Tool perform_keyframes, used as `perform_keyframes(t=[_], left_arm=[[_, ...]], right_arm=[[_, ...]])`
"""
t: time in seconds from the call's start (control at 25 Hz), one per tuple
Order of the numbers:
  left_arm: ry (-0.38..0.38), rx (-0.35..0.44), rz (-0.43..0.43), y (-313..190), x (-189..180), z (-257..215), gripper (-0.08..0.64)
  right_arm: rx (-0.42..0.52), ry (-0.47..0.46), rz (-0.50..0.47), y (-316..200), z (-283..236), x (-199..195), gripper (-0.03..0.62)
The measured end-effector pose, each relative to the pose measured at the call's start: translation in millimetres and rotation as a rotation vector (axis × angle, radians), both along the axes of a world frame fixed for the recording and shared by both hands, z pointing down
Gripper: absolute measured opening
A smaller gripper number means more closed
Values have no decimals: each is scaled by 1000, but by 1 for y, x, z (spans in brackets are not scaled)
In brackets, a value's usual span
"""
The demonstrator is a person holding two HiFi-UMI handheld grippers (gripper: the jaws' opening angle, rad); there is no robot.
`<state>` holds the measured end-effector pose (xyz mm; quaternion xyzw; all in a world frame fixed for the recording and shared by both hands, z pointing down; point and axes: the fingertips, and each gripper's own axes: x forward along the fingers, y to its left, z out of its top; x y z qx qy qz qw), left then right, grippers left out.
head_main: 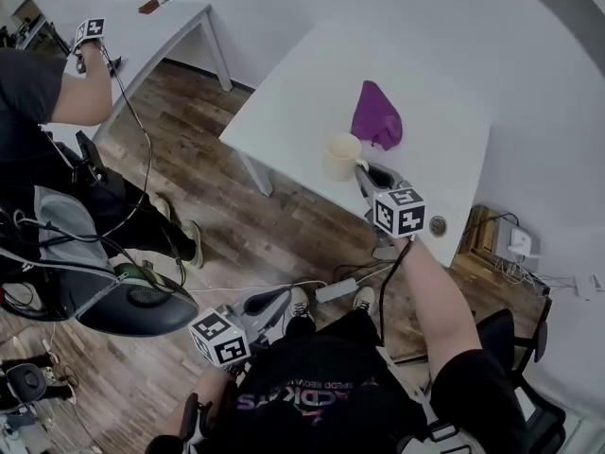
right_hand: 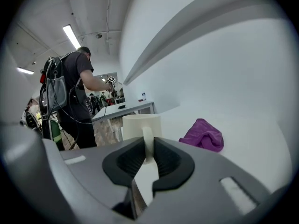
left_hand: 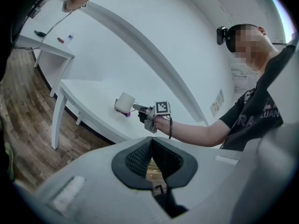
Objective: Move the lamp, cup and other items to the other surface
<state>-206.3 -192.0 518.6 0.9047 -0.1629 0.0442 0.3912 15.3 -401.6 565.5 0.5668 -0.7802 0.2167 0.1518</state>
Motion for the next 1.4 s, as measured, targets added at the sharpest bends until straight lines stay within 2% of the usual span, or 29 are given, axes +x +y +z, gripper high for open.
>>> perform_keyframes(t=[0.36,0.6,0.72,1.04,1.4], left_arm=[[18,10,117,-3,22,-5,0],[44,-4,248,10,45,-1,0],[53,8,306,15,62,-3,0],[45,23,396,42,109,-10,0],[38,26,506,107,183,-28,0]], right_arm=[[121,-113,117,58,-54,10,51],[198,-156,223,111,-87,25,51],[230,-151,263,139,-105,39,51],[281,-177,344,214,-127,77,51],[300,-187,393,302,-146,126,51]])
